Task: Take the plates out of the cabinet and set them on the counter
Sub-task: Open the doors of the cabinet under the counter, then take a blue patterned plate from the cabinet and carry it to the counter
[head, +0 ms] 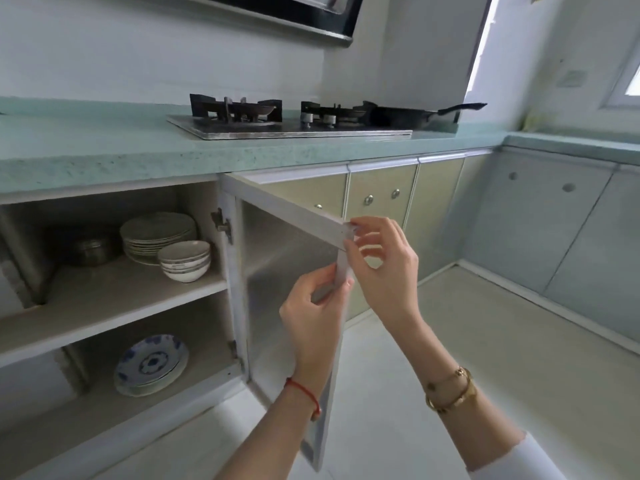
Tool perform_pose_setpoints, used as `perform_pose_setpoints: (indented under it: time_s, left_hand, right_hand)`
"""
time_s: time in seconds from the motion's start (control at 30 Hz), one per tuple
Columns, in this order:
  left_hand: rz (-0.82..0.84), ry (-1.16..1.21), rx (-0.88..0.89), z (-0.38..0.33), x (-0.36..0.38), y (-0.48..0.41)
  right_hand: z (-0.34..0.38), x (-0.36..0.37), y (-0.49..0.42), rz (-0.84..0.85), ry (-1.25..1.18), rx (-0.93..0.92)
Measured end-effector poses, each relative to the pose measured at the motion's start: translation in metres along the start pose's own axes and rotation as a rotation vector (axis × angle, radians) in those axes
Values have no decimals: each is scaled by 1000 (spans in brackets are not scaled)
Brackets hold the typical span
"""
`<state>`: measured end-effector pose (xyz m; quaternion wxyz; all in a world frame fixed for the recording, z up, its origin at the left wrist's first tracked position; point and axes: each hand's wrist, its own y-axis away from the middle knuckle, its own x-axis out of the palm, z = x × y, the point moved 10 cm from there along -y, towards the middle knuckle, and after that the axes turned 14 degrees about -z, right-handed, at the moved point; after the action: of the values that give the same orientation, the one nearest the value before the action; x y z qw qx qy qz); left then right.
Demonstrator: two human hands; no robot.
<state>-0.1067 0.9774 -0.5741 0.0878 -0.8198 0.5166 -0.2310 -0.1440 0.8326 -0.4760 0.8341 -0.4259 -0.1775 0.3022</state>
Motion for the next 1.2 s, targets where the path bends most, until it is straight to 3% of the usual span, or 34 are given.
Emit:
perform_pose_setpoints:
  time_s: [0.17,0.3,0.4,0.47,0.6,0.73,0.87,1.2]
  left_hand:
    - [25,-32,57,-1,8,0]
    - [128,-118,190,-11,-12,-15]
    - [31,-82,58,1,-51,-43]
    - [0,-85,-50,11,-78,-61]
    - [-35,-134,-144,14,-148,-101]
    - [-104,-285,-228,22,-223,-121]
    - [-195,-389,-316,51,-283,-133]
    - [-241,-822,-455,230,-393,-164]
  right_hand:
    - [-2,-1,-2,27,54,-13]
    - [26,2,5,-84,60,-146]
    - [47,12,27,-65,-75,-218]
    - [52,35,48,68,-171,-192]
    - [37,117,100,385,-245,28]
    - [0,192,150,594,-237,342]
    - [-40,255,205,747,-161,527]
    - [-172,375,340,990,161,540]
